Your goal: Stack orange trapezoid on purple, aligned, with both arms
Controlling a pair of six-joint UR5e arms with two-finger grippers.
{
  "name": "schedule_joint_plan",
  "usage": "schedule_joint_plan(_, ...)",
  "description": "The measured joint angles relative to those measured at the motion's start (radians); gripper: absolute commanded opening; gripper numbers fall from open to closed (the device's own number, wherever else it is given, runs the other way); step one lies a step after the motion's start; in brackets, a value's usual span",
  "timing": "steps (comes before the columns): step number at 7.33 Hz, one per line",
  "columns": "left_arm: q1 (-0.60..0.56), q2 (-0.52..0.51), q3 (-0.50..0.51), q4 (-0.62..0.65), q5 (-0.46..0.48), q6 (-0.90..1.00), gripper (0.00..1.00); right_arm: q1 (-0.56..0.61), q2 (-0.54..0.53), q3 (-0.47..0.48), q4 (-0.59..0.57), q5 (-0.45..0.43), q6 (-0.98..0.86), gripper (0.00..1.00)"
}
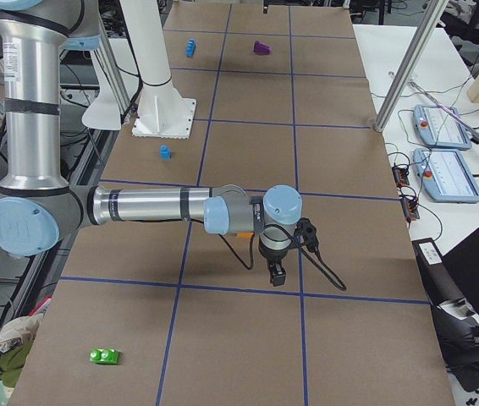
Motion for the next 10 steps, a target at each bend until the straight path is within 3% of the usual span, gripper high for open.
schedule_joint_plan(1,0.091,-0.013,0.017,-0.061,0.007,-0.075,1.00,0.000,-0.003,-0.001,0.000,0.000,0.000,1.00)
schedule_joint_plan(4,0.307,-0.033,0.064,-0.123,0.202,-0.136,0.99,-0.001,-0.005,-0.001,0.001,0.000,0.002,1.00)
schedule_joint_plan(6,0.350,-0.040,0.110,-0.125,0.243,-0.142,0.00,-0.001,-0.006,-0.001,0.000,0.000,0.002,1.00)
schedule_joint_plan(8,0.364,-0.046,0.121,-0.126,0.242,-0.174,0.00,-0.001,-0.007,0.000,0.000,0.009,0.001,1.00)
schedule_joint_plan(10,0.366,-0.069,0.069,-0.112,0.238,-0.187,0.00,-0.001,-0.008,0.002,0.001,0.039,-0.001,1.00)
